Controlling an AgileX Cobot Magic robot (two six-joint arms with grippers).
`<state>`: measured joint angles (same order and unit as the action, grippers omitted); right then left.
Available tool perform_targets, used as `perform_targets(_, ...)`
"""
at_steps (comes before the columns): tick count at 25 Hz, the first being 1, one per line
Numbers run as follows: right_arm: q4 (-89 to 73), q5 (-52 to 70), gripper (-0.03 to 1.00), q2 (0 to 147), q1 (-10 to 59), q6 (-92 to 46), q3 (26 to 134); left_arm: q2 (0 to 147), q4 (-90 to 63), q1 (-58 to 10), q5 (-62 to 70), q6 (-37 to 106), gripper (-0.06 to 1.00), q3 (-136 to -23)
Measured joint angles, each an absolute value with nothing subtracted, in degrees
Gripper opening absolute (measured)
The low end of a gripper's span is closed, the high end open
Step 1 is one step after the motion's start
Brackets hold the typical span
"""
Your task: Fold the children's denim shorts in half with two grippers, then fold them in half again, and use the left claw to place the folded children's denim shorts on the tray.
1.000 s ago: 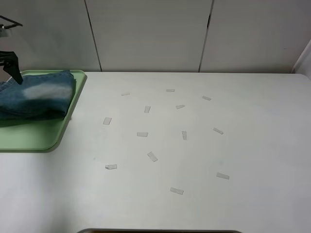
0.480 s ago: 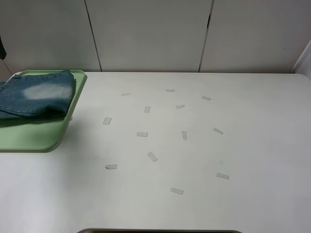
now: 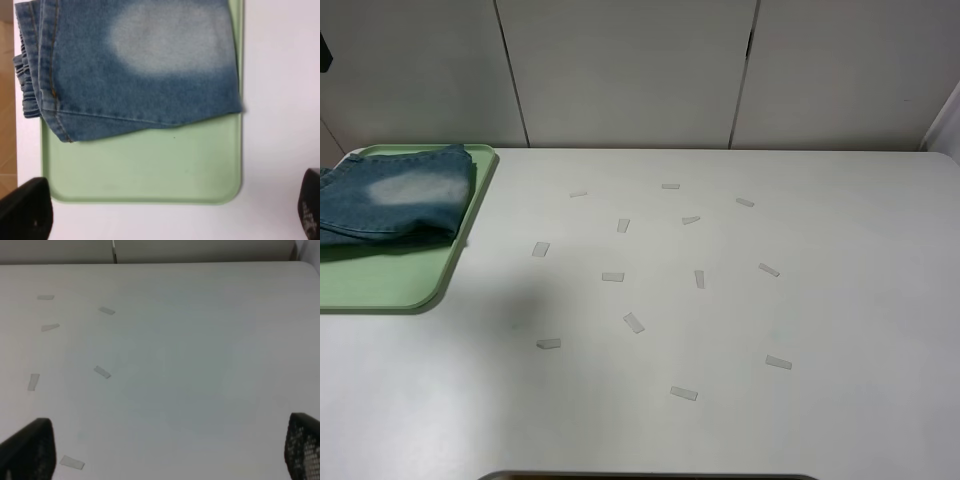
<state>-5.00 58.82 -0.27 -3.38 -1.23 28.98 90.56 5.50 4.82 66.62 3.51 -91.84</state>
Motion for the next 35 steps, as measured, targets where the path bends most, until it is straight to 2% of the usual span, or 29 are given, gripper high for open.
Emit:
perform_targets(19,-5.0,58.8,0.69,-0.3,-3.4,-1.2,29.0,79.0,2.2,4.6,66.6,2.9,0.97,-78.1)
perform_targets(35,-5.0,58.8,0.69,-0.3,-3.4,-1.2,29.0,54.8,0.5,4.6,66.7,4.2,0.99,-59.2)
